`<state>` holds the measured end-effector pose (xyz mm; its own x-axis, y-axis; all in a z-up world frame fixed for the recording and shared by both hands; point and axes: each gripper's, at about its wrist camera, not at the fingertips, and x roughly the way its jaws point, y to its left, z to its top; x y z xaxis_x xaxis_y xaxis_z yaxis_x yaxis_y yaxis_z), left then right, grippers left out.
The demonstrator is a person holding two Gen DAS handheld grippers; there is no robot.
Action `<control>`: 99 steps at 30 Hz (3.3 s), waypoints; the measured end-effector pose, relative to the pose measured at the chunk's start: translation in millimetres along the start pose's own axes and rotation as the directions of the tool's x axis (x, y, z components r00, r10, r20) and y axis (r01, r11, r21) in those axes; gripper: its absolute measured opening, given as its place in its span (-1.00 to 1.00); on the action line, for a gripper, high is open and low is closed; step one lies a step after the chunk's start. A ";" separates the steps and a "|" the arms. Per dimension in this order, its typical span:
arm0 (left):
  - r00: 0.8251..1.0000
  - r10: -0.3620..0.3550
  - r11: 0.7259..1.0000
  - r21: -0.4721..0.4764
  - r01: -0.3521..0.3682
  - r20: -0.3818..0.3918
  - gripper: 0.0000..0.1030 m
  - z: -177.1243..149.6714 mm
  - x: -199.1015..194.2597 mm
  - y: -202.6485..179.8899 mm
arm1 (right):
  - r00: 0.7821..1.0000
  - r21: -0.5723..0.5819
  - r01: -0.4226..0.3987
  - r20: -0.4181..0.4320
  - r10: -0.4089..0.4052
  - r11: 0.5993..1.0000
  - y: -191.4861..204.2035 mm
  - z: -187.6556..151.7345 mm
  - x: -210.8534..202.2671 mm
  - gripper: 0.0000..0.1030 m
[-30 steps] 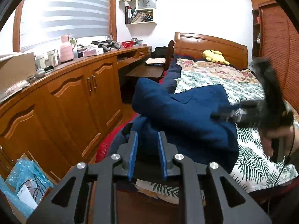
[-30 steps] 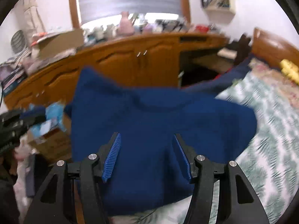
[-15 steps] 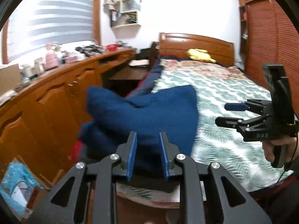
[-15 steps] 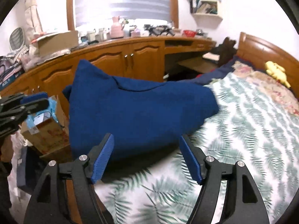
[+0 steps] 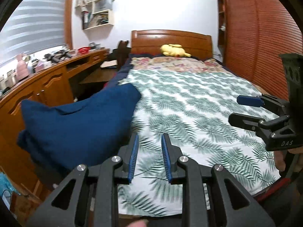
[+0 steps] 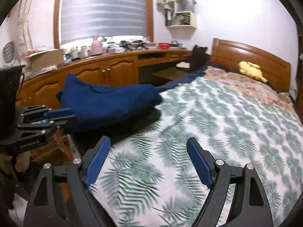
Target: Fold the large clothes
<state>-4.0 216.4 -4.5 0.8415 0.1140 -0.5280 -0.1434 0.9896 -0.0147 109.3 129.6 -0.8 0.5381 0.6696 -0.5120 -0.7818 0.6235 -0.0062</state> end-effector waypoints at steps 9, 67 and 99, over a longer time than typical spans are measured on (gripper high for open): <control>0.997 -0.059 0.997 0.038 0.061 -0.040 -0.53 -2.3 27.0 -70.8 | 0.995 0.092 0.099 -0.016 -0.098 0.991 -52.7 -45.6 -34.1 0.77; 0.977 -0.174 0.984 0.053 0.168 0.123 -0.46 8.1 -60.3 -212.1 | 0.861 0.332 0.444 0.100 -0.499 0.832 -113.1 -130.4 -257.6 0.79; 0.978 -0.160 0.987 0.053 0.155 0.130 -0.44 6.5 -62.1 -210.4 | 0.861 0.328 0.442 0.105 -0.497 0.835 -110.1 -127.7 -255.7 0.79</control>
<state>-22.7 1.7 36.9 0.9142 -0.0356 -0.4038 0.0164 0.9986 -0.0509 17.6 -161.8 21.1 0.8850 0.3093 -0.3481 -0.3119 0.9488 0.0500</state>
